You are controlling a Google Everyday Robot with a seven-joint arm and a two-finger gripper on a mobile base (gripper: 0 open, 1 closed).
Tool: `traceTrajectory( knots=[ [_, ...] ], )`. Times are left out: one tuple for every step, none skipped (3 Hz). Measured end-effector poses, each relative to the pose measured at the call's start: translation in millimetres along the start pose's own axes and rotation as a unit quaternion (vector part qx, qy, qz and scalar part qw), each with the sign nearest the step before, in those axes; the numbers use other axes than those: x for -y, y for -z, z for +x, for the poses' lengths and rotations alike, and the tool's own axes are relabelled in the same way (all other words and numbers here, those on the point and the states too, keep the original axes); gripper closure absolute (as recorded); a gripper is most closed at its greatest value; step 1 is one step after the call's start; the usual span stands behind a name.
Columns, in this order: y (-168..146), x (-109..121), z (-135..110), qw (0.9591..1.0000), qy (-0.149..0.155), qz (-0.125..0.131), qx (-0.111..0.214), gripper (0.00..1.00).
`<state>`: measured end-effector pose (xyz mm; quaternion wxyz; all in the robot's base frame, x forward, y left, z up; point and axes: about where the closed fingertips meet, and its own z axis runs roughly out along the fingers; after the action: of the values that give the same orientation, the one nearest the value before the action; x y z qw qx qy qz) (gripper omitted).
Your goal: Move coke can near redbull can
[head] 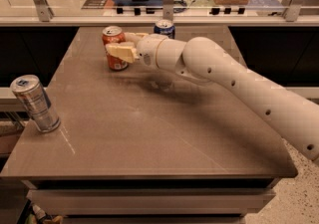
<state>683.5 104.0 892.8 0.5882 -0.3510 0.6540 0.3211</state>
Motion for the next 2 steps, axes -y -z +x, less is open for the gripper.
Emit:
traceTrajectory(
  knots=[
    [-3.0, 3.4, 4.7, 0.9999, -0.008, -0.003, 0.007, 0.87],
    [-1.3, 4.8, 7.9, 0.9999, -0.014, -0.001, 0.009, 1.00]
  ],
)
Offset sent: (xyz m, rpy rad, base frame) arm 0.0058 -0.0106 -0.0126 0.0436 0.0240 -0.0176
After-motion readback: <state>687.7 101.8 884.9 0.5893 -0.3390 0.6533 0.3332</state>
